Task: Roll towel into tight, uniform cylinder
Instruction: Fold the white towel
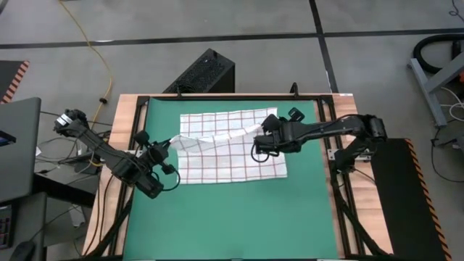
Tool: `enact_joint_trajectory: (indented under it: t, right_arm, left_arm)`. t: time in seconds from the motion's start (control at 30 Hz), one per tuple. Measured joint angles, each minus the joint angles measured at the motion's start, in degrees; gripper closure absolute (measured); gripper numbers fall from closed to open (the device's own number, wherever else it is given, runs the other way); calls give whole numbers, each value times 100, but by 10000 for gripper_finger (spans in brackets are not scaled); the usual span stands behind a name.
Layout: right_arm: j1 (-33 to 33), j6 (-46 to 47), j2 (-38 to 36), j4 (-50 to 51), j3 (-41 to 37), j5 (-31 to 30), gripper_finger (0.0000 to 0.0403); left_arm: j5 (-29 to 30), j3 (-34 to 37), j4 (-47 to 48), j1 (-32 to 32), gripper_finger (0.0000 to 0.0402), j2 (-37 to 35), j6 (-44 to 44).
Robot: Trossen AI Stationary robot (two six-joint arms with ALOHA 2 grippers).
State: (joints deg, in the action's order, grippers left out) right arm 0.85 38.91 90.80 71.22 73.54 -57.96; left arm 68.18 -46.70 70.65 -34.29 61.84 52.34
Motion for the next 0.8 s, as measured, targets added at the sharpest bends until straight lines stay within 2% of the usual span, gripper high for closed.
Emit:
enact_joint_trajectory:
  t: [0.23,0.47,0.63,0.8]
  right_arm:
    - [383,-229,0,-47,0,160,395]
    - [652,-944,16,-711,3,618,395]
    - [847,-1201,42,-852,6,687,395]
    - [1092,-1245,39,-812,7,768,395]
  left_arm:
    - [-303,0,7,383,401,0,94]
    - [-605,0,-180,898,401,9,51]
    - [-277,0,-553,1249,401,11,-606]
    - [-227,130,-970,1592,401,11,-1011]
